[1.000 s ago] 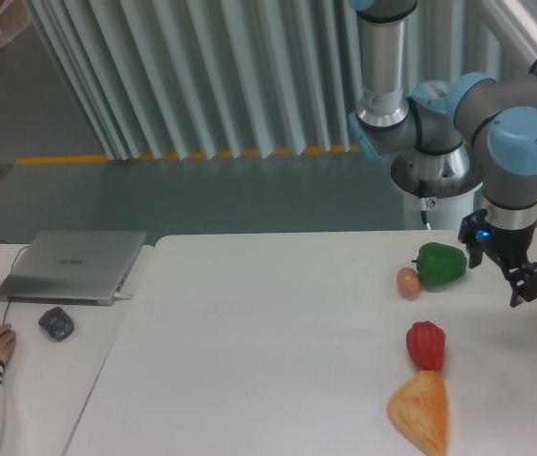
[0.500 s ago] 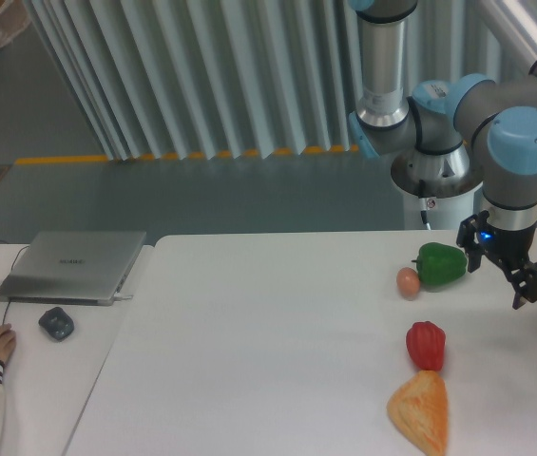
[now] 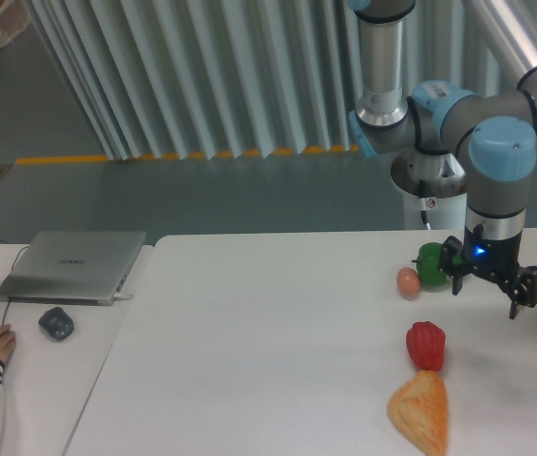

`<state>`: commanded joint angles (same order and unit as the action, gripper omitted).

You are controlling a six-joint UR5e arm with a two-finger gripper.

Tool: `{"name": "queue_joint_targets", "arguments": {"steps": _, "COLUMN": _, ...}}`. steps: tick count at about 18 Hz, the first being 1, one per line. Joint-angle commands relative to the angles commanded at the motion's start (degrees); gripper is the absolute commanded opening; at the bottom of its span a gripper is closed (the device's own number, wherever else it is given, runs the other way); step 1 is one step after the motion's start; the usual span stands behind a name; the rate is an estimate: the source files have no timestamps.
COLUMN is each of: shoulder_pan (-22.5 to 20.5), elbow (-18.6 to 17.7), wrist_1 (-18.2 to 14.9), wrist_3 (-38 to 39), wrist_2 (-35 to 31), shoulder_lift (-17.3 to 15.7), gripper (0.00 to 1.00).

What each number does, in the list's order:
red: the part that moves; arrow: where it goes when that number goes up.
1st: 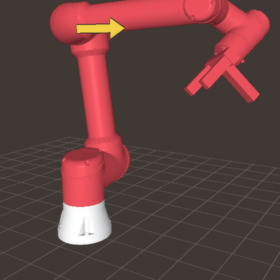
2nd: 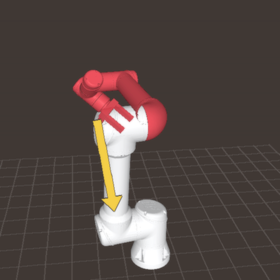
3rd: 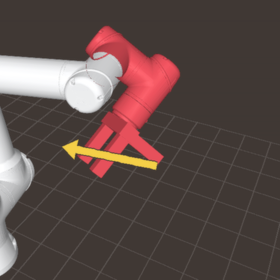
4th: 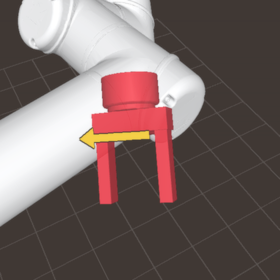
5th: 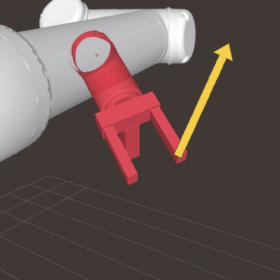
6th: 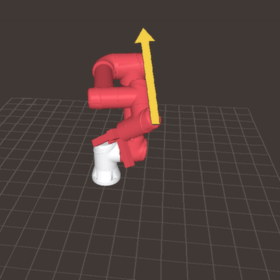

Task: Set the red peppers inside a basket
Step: 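Move the open gripper over the red pepper and lower it, then close the gripper on the red pepper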

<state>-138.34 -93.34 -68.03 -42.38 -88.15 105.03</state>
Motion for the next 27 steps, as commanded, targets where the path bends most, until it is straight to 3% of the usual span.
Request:
{"name": "queue_joint_targets", "arguments": {"steps": 9, "shoulder_pan": 3.25, "elbow": -0.44, "wrist_1": 0.09, "wrist_3": 13.7, "wrist_2": -0.27, "shoulder_lift": 0.53, "gripper": 1.0}}
{"name": "queue_joint_targets", "arguments": {"steps": 11, "shoulder_pan": 5.61, "elbow": -0.18, "wrist_1": 0.44, "wrist_3": 17.67, "wrist_2": -0.27, "shoulder_lift": 1.05, "gripper": 1.0}}
{"name": "queue_joint_targets", "arguments": {"steps": 19, "shoulder_pan": 6.85, "elbow": -0.01, "wrist_1": 2.55, "wrist_3": 19.96, "wrist_2": -3.69, "shoulder_lift": 3.34, "gripper": 1.0}}
{"name": "queue_joint_targets", "arguments": {"steps": 27, "shoulder_pan": 7.47, "elbow": 1.67, "wrist_1": 2.38, "wrist_3": 21.11, "wrist_2": -4.13, "shoulder_lift": 6.85, "gripper": 1.0}}
